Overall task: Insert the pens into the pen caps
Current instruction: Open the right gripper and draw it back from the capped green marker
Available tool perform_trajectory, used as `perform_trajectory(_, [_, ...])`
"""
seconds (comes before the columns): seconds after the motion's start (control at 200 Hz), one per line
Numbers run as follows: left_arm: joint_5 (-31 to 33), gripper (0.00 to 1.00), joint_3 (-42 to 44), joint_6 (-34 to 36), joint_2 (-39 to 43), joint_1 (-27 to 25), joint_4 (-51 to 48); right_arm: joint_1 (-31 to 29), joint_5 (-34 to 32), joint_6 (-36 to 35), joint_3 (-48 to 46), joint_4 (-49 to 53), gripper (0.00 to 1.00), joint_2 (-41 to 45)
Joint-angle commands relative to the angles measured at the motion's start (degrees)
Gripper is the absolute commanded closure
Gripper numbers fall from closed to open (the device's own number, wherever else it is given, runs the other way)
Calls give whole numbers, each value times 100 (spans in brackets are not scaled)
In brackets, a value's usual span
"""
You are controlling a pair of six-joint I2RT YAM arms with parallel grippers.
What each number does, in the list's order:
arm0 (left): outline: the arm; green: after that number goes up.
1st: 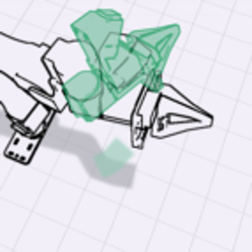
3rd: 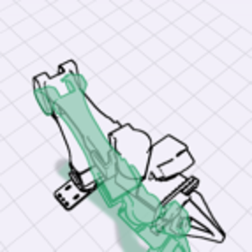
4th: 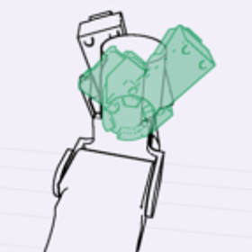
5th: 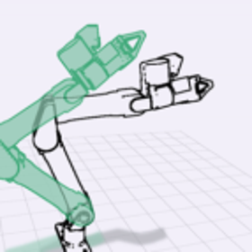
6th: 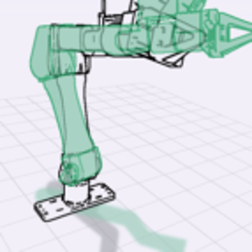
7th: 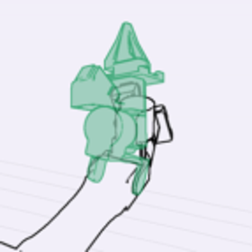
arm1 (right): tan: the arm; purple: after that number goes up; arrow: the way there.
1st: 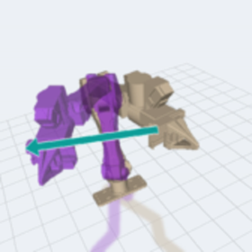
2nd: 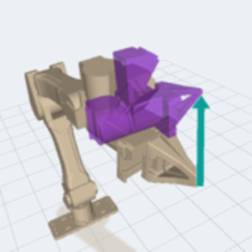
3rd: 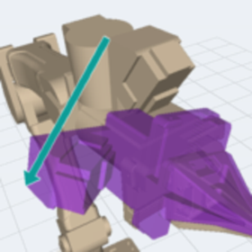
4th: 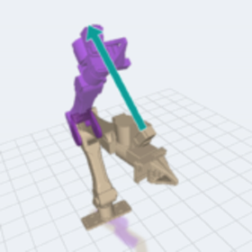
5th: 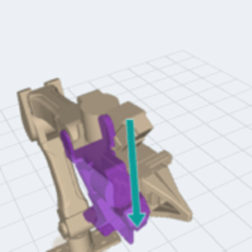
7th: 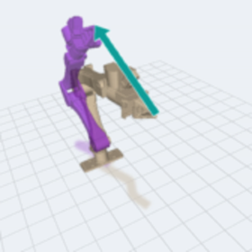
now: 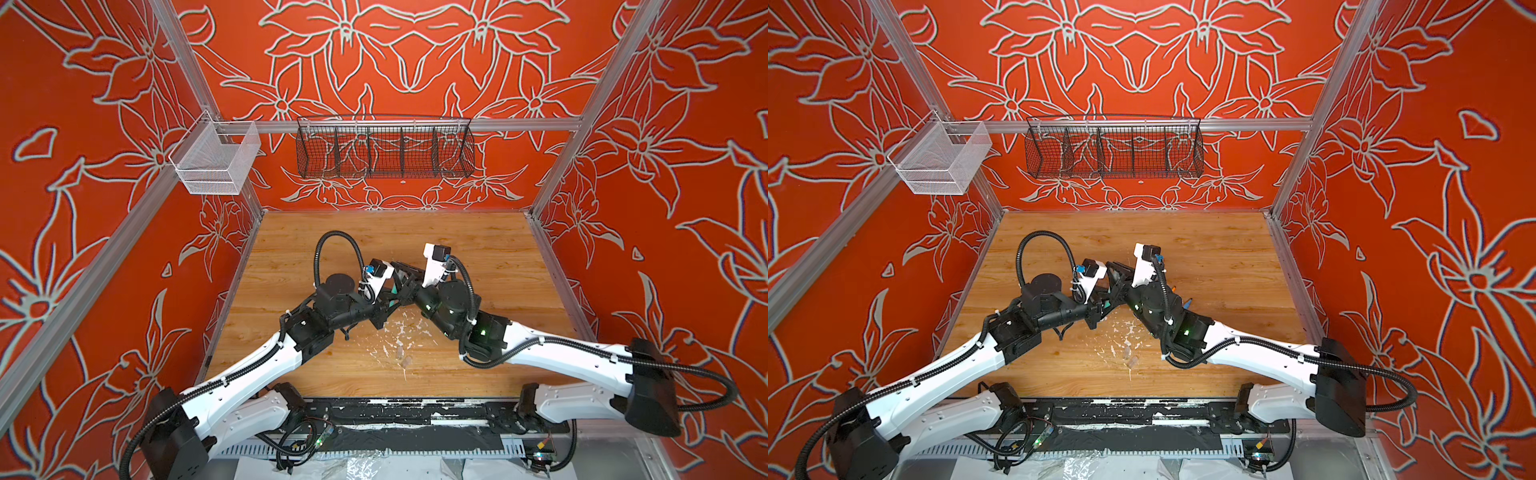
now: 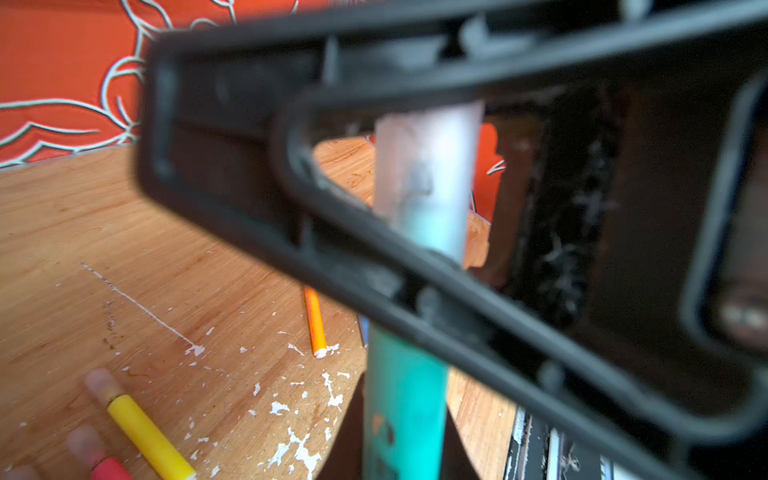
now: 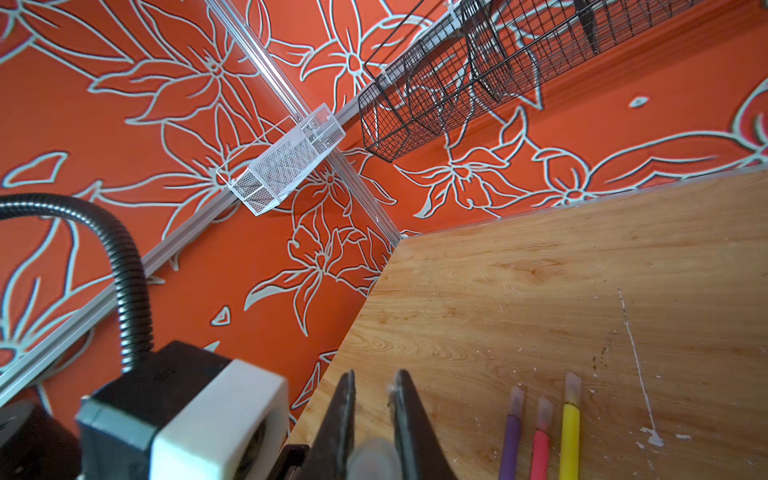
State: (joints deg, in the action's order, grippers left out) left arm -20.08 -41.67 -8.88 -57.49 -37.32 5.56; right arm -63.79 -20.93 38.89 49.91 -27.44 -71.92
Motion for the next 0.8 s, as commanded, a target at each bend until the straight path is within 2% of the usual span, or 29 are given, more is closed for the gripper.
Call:
perform_trajectory(0.0, [1798,100,-786,-658,-61,682,2939,-1333,3243,695,-567,562,100,-149])
perform_trajectory(0.195, [1714,100,-646,-96,-61,809,2863,-1344,3380,498,-918,242,100,221])
perform_trajectory(0.445, [1275,100,-550,-179,19,937,2885,-1342,3679,84,-1307,-336,100,570])
perform_trajectory(0.571, [1226,100,-557,-125,46,937,2659,-1322,3146,-21,-1141,130,100,784])
perform_trajectory(0.716, [1423,100,-219,-143,429,937,2368,-1247,2060,-270,-798,1026,100,1059])
perform_trajectory(0.796, [1510,100,83,-238,623,937,2248,-1134,1765,-368,-674,1218,96,1229])
